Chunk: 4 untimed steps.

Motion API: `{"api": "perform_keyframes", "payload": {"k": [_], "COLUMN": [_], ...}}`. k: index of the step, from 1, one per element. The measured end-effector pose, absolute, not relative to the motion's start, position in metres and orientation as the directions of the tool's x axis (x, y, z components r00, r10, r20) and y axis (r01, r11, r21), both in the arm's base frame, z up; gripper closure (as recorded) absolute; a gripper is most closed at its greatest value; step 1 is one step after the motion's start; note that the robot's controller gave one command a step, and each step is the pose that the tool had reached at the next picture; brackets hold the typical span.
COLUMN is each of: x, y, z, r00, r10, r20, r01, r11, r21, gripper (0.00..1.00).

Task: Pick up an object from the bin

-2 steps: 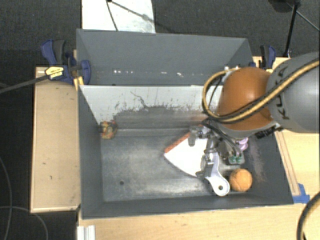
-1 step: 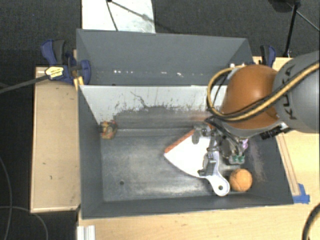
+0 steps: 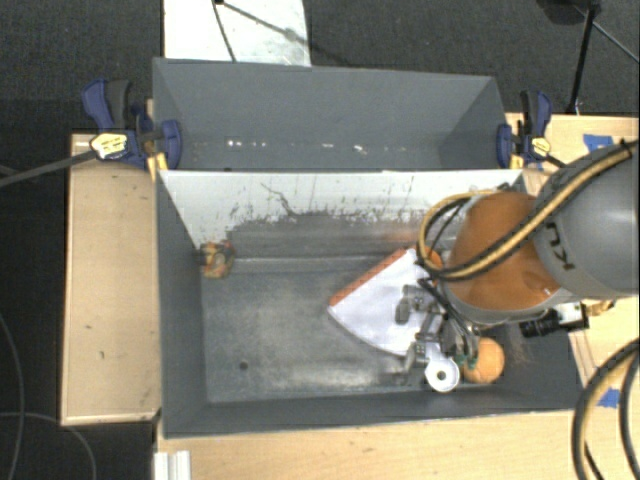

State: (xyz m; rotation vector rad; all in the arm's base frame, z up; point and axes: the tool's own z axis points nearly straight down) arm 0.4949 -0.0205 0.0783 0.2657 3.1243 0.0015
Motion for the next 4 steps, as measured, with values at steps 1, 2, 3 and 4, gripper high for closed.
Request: {"api": "perform_keyframes", "payload": {"k": [1, 2, 3, 4], "x": [0.4778, 0.4778, 0.4774, 0.4773], "y": [-0.0452, -0.0452, -0.0451, -0.0450], "z": [0.0703, 0.0703, 0.0724, 0.0777], "r00": [-0.996, -0.996, -0.996, -0.996], "r10": [0.084, 0.084, 0.085, 0.086], "r20": [-0.001, -0.001, 0.000, 0.000], "r01": [0.084, 0.084, 0.085, 0.086], "r11": [0.996, 0.996, 0.996, 0.996], "r21": [0.000, 0.000, 0.000, 0.000], "gripper": [1.00, 1.00, 1.00, 1.00]}}
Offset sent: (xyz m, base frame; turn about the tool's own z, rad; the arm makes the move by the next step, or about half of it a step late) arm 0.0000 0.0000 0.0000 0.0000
